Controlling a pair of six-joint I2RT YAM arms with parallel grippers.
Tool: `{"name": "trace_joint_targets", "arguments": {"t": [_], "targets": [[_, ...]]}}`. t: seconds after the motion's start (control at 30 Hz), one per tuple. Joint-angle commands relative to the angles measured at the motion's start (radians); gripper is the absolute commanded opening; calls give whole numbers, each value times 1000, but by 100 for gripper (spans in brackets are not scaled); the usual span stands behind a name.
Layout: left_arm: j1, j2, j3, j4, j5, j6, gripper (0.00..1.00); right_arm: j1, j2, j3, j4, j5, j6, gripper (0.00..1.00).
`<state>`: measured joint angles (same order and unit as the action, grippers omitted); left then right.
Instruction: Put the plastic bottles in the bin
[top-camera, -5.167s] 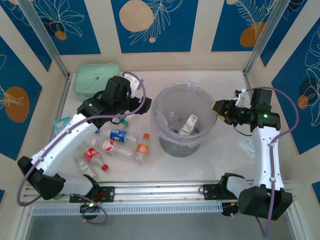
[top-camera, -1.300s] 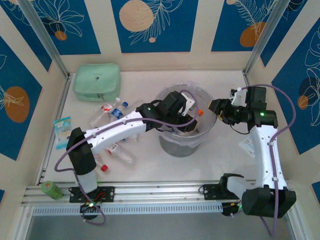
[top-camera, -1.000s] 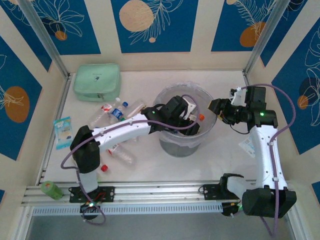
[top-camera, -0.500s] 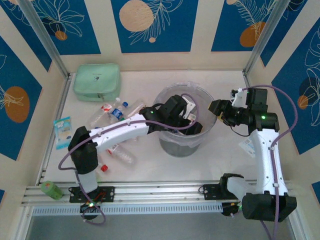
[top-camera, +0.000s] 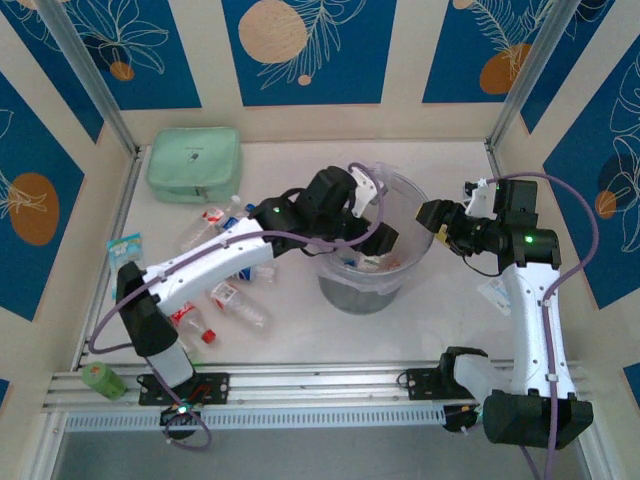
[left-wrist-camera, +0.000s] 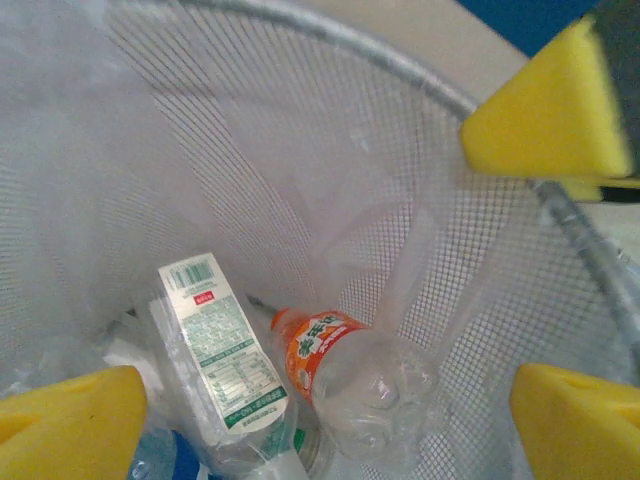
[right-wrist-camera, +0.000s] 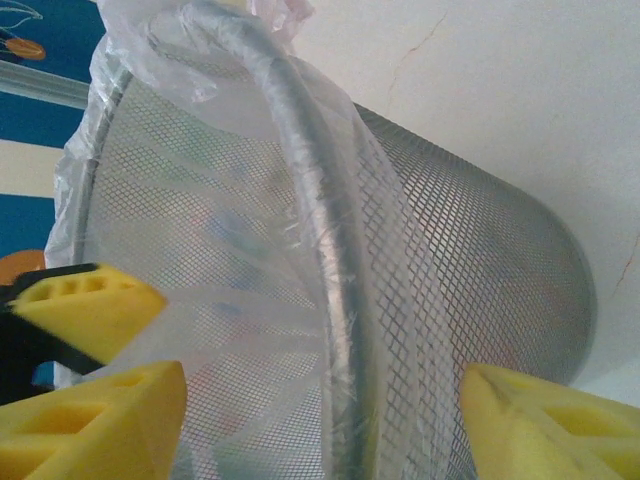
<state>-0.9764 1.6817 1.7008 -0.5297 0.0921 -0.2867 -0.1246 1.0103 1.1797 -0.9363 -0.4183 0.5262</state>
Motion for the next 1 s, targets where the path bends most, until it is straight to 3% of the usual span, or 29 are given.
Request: {"name": "trace_joint_targets", "arguments": {"t": [0.0,0.13,0.27,0.5,0.73,0.87,0.97], "targets": [[23,-72,54,-70,-48,57,96,-10,-8,17,-24,-32,-14,79],[68,-172,4,-81,-121,128,99,-15,-2,25,-6,-45,-26,82],[210,-282,-96,-122,-152,123,99,-37,3,29,4,-71,-39,82],[500,-405,-368,-131,-340,127,100,-78,-38,19,57,-63,-30,82],[811,-311,-503,-12,-336,119,100,-108,-39,3,33,-78,-53,82],[932,-159,-483,35,-279,124,100,-124,-48,1,18,-91,-63,82],[976,-51,-436,19,-217,150,100,-132,-53,-4,4,-90,-76,82]]}}
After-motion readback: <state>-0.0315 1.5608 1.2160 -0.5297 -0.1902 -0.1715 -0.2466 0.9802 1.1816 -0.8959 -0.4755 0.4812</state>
